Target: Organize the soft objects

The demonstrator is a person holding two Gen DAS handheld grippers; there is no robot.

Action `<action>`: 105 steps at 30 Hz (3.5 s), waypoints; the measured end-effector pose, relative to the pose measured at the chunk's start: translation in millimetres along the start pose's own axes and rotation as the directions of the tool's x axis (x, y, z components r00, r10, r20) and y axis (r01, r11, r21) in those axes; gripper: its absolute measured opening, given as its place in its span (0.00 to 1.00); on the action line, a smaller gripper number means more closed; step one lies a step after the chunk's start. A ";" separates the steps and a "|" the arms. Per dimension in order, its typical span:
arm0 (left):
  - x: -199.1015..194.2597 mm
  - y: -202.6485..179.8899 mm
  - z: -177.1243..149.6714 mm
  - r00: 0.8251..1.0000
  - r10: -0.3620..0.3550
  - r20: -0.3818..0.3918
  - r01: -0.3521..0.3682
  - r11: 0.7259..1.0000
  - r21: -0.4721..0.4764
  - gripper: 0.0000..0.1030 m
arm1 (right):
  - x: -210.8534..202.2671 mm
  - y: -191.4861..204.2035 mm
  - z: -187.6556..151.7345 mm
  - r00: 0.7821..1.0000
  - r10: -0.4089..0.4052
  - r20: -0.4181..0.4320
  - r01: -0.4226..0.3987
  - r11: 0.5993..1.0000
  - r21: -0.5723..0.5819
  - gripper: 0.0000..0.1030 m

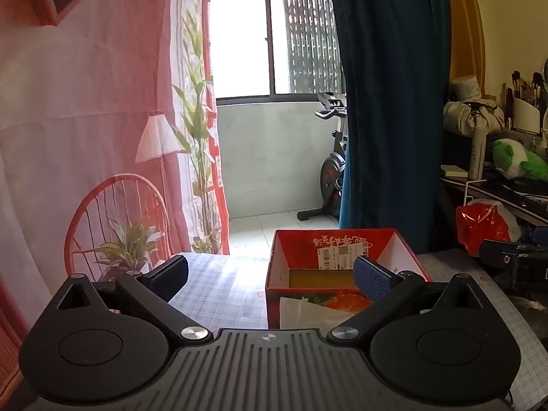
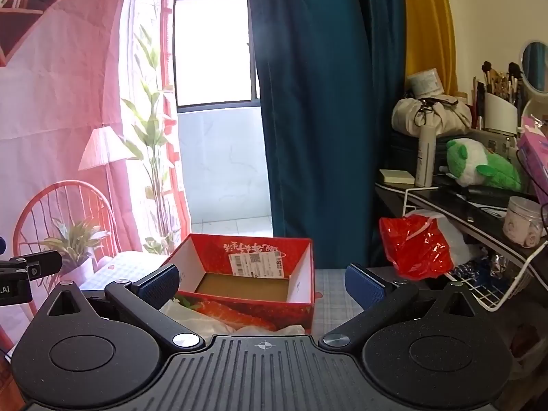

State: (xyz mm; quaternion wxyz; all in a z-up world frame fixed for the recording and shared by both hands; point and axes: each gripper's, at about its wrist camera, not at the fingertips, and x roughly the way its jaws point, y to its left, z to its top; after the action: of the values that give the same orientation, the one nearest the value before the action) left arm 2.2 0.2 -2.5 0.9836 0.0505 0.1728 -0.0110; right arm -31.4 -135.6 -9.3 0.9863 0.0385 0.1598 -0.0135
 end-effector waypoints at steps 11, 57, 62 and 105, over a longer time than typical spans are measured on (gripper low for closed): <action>0.2 2.3 0.7 1.000 -0.003 -0.001 0.003 1.000 0.002 1.00 | -0.5 -1.7 0.7 1.000 0.000 0.001 0.000 1.000 0.001 1.00; -0.8 1.0 -0.2 1.000 -0.019 -0.002 0.019 1.000 0.008 1.00 | -1.9 -1.3 1.1 1.000 -0.002 0.003 0.002 1.000 0.004 1.00; -1.0 0.9 -0.6 1.000 -0.021 -0.002 0.021 1.000 0.008 1.00 | -1.7 -1.3 1.0 1.000 -0.002 0.001 0.002 1.000 0.005 1.00; 74.0 20.2 -79.8 0.974 -0.128 -0.188 0.120 0.991 -0.052 1.00 | 63.5 12.7 -104.2 0.980 0.141 -0.142 -0.146 0.989 -0.026 1.00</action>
State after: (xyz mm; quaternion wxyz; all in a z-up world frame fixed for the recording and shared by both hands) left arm 45.5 28.2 -100.5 0.9607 0.0205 0.2693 -0.0641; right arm -3.4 -115.4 -127.0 0.9716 0.0327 0.2256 0.0634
